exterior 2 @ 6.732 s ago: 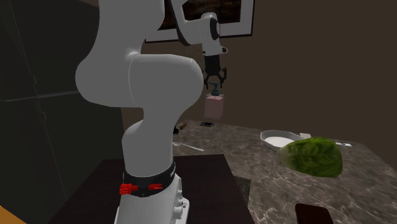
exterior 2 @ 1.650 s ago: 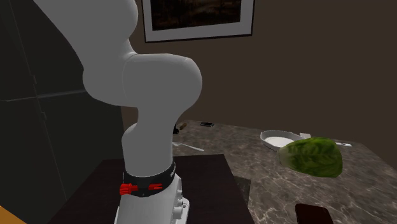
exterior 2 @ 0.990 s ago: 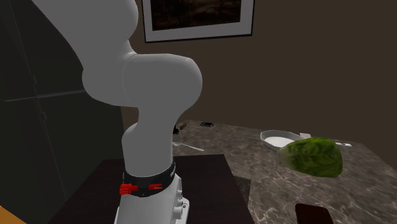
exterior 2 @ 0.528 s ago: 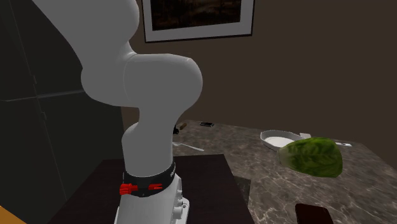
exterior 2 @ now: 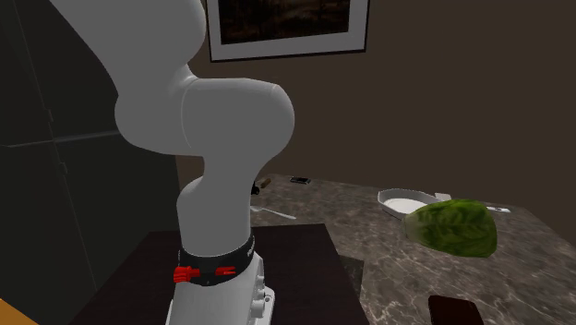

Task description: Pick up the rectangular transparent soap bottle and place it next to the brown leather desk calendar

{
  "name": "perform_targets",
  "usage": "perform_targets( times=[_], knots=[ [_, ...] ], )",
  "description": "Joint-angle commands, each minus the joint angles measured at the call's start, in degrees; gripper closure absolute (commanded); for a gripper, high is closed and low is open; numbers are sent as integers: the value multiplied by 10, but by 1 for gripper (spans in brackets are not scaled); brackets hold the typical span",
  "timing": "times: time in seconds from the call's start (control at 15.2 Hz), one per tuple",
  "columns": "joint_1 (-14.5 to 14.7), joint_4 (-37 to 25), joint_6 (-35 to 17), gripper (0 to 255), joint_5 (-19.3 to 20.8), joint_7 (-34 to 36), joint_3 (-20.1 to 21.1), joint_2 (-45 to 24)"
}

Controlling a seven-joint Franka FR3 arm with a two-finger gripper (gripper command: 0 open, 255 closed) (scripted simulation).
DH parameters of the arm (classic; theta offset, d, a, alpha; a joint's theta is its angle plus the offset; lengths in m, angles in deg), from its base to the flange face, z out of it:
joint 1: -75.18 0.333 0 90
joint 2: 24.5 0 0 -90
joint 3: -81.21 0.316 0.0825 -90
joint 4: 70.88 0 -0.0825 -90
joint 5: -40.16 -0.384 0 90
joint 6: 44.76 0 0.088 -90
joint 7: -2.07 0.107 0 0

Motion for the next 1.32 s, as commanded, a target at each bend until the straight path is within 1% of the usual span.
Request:
perform_targets(
  times=[0.0,0.66,1.25],
  knots=[
    [4,8,-12,255,9,3,-13,3],
    [51,25,-68,255,56,25,-90,20],
    [101,28,-114,255,108,51,-167,45]
  ],
)
